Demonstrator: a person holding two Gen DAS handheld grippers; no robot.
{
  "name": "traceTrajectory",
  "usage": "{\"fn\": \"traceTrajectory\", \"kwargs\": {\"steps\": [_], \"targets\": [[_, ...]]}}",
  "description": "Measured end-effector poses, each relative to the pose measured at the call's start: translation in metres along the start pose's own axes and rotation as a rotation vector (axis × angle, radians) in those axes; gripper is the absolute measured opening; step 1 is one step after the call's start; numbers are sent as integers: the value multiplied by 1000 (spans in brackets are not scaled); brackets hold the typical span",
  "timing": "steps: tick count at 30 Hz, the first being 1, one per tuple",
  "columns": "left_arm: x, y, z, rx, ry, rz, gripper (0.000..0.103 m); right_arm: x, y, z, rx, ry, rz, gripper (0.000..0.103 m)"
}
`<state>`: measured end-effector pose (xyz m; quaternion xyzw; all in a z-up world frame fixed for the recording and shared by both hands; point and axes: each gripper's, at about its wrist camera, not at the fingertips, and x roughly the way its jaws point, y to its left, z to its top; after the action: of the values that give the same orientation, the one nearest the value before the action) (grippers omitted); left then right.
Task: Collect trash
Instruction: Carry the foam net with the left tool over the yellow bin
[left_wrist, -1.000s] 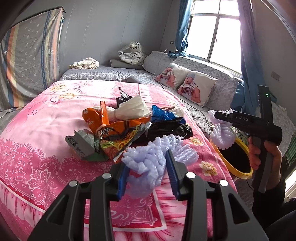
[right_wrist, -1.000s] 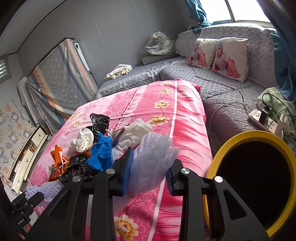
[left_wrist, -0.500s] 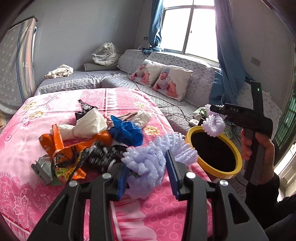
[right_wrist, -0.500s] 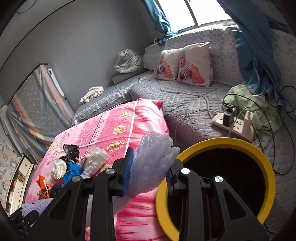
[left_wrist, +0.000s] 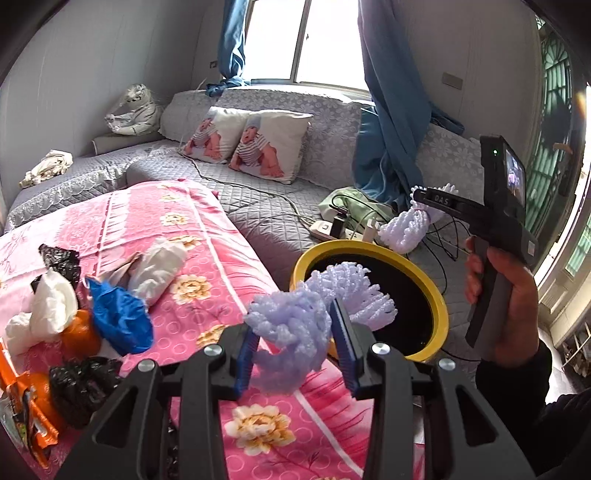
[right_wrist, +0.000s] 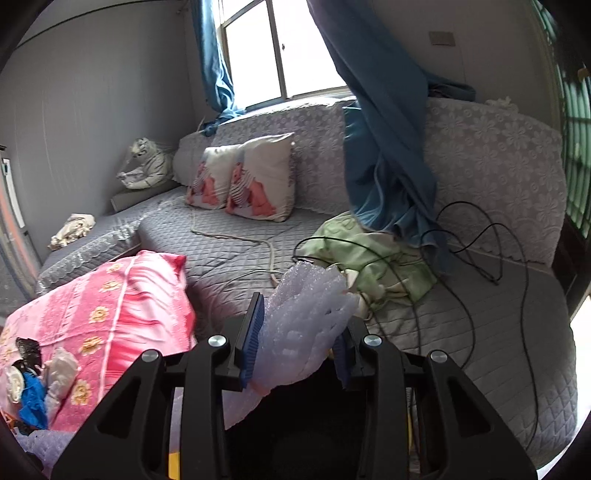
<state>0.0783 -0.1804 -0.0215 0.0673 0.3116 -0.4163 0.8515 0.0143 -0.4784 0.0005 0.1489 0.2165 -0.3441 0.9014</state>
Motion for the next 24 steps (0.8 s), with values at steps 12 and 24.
{"fn": "traceTrajectory", "kwargs": {"steps": [12, 24], "targets": [[78, -32, 8, 64, 129, -43, 36, 40, -18, -13, -77, 50, -184, 34], [111, -56, 16, 131, 170, -53, 36, 60, -31, -18, -63, 82, -232, 34]]}}
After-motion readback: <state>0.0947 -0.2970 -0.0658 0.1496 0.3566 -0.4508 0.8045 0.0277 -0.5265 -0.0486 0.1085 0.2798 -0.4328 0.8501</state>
